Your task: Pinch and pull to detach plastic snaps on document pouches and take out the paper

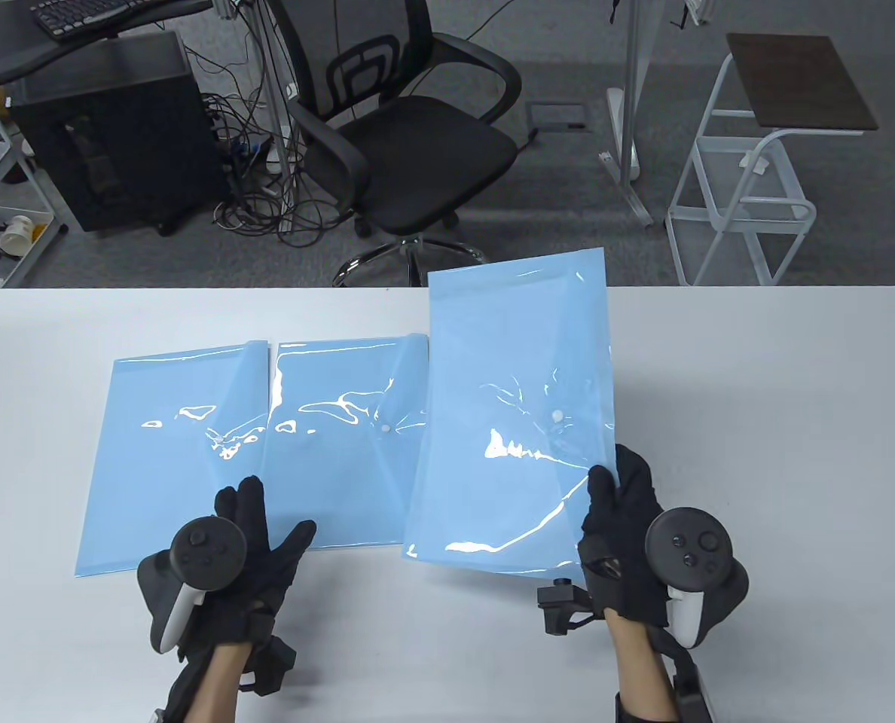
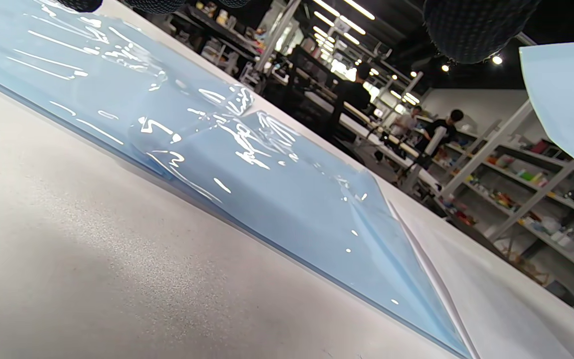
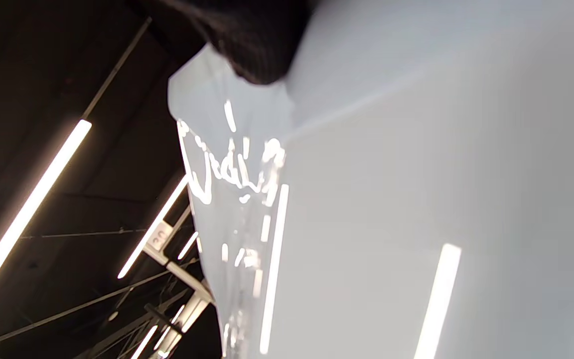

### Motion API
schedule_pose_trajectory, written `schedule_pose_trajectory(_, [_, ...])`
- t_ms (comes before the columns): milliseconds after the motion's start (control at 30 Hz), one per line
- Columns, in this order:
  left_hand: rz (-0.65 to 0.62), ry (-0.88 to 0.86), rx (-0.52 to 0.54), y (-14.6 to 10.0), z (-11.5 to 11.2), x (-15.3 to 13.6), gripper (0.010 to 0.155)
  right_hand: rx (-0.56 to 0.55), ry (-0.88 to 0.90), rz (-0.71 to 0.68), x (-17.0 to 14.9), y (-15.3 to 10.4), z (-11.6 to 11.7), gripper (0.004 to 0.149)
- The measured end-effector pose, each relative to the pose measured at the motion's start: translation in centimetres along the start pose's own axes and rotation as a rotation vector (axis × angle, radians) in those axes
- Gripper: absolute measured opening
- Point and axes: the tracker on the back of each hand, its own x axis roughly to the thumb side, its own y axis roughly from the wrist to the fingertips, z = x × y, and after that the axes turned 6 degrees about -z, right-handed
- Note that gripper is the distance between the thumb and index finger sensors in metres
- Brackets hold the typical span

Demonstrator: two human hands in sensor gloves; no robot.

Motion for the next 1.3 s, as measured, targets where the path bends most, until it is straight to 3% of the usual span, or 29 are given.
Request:
schedule_pose_trajectory(167, [0.034, 0.006, -0.003, 0.4, 0.0, -0.7, 0.091, 0.079, 0.102, 0.016, -2.1, -0.3, 2.7, 0.040])
schedule_pose_trajectory(433, [0.053, -0.030, -0.020, 0.9, -0.5, -1.1, 0.091, 0.149, 0.205, 0.039, -3.1, -0.9, 3.6, 0.040])
schedule_pose_trajectory(600, [-0.054, -0.292, -0.099, 0.9, -1.7, 0.6, 0.095, 0.202, 0.279, 0.046, -3.3, -1.2, 4.2, 0.040])
schedule_pose_trajectory(700, [-0.083, -0.548, -0.159, 1.3, -3.6, 1.1, 0.102, 0.230, 0.342, 0.059, -3.3, -1.6, 4.5, 0.040])
schedule_pose_trajectory(867, [-0.061, -0.943, -0.359, 1.9, -6.1, 0.8, 0.105, 0.271, 0.357, 0.047, -3.2, -1.9, 4.8, 0.040])
schedule_pose_trajectory(967, [-0.041, -1.085, -0.458, 2.0, -6.9, 0.7, 0.094, 0.299, 0.389, 0.054, -3.2, -1.9, 5.1, 0.040])
schedule_pose_trajectory(1067, [-0.033, -1.059, -0.472, 2.2, -6.7, 0.8, 0.076, 0.324, 0.399, 0.060, -3.2, -2.0, 5.5, 0.041])
schedule_pose_trajectory(1200, [-0.017, -0.976, -0.417, 2.3, -6.1, 0.9, 0.048, 0.344, 0.377, 0.060, -3.2, -2.1, 5.7, 0.041])
schedule_pose_trajectory(1300, [-0.019, -0.924, -0.375, 2.2, -5.6, 1.2, 0.045, 0.351, 0.342, 0.059, -3.1, -2.1, 5.9, 0.043])
